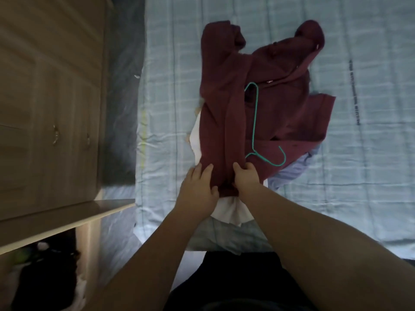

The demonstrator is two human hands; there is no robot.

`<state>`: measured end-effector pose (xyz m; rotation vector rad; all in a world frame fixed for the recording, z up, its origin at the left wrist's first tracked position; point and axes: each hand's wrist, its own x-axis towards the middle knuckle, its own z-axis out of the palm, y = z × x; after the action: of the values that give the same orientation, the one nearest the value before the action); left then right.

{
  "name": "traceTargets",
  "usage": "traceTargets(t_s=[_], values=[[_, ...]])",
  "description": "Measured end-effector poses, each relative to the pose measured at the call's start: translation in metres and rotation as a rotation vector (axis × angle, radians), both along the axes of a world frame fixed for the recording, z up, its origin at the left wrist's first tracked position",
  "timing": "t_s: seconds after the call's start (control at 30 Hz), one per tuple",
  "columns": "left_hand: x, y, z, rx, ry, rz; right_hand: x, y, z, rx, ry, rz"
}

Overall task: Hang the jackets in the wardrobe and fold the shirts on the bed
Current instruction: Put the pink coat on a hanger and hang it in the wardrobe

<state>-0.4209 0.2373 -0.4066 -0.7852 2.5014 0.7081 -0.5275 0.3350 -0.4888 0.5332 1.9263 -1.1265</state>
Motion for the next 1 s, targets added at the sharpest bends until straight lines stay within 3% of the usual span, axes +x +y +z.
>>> traceTargets(t_s=[0.13, 0.3, 0.47, 0.63, 0.8, 1.0], values=[[-0.005, 0.000, 0.015, 0.023, 0.011, -0.001, -0.004, 0.014, 0.036, -0.014, 0.147, -0.029], [-0.037, 0.001, 0.027, 0.002, 0.087, -0.056, -0.014, 0.022, 0.058, -0.085, 0.191, -0.099], [-0.055, 0.005, 0.031, 0.038, 0.116, -0.085, -0.022, 0.017, 0.061, -0.239, -0.061, -0.298], [-0.065, -0.007, 0.020, 0.034, 0.106, -0.112, -0.014, 0.010, 0.043, -0.430, -0.247, -0.329], [-0.073, -0.021, 0.011, 0.006, 0.086, -0.135, -0.004, 0.006, 0.020, -0.263, -0.038, -0.213], [-0.090, -0.016, 0.031, 0.020, 0.111, -0.188, -0.012, 0.043, 0.054, -0.092, 0.269, -0.003]])
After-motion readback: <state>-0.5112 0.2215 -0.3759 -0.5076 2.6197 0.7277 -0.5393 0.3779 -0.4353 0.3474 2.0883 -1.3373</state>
